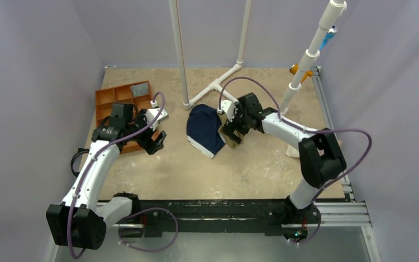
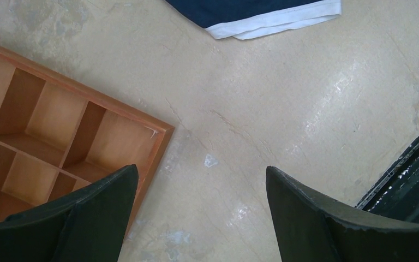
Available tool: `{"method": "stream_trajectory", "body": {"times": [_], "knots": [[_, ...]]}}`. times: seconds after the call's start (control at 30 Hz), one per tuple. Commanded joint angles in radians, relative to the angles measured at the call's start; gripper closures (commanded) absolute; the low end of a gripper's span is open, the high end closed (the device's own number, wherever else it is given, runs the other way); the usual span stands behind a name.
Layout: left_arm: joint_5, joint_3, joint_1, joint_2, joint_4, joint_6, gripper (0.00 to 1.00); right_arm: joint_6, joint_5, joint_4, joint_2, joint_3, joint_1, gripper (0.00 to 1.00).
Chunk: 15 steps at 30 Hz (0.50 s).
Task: Roll the underwear
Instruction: Move the underwear to the center of the board.
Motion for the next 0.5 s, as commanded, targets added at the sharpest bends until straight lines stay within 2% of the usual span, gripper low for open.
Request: {"method": "stream_trajectory", "body": {"times": [0.0,0.07,0.13,0.27,0.47], "knots": [[0.002,0.000,-0.006,-0.031,0.036,-0.016,0.14,0.088,0.053,0.072,0.121,0.128,0.005,0.01],[0.003,-0.006,-0.006,-0.037,0.043,-0.015,0.14,0.083,0.068,0.056,0.188,0.169,0.005,0.03],[0.005,-0.008,-0.006,-0.043,0.049,-0.015,0.14,0.075,0.080,0.034,0.238,0.191,0.005,0.11],[0.006,-0.010,-0.006,-0.054,0.055,-0.013,0.14,0.064,0.052,-0.001,0.254,0.181,0.004,0.41],[0.019,-0.023,-0.006,-0.077,0.070,-0.022,0.14,0.044,0.103,-0.069,0.093,0.080,0.001,0.79]]}}
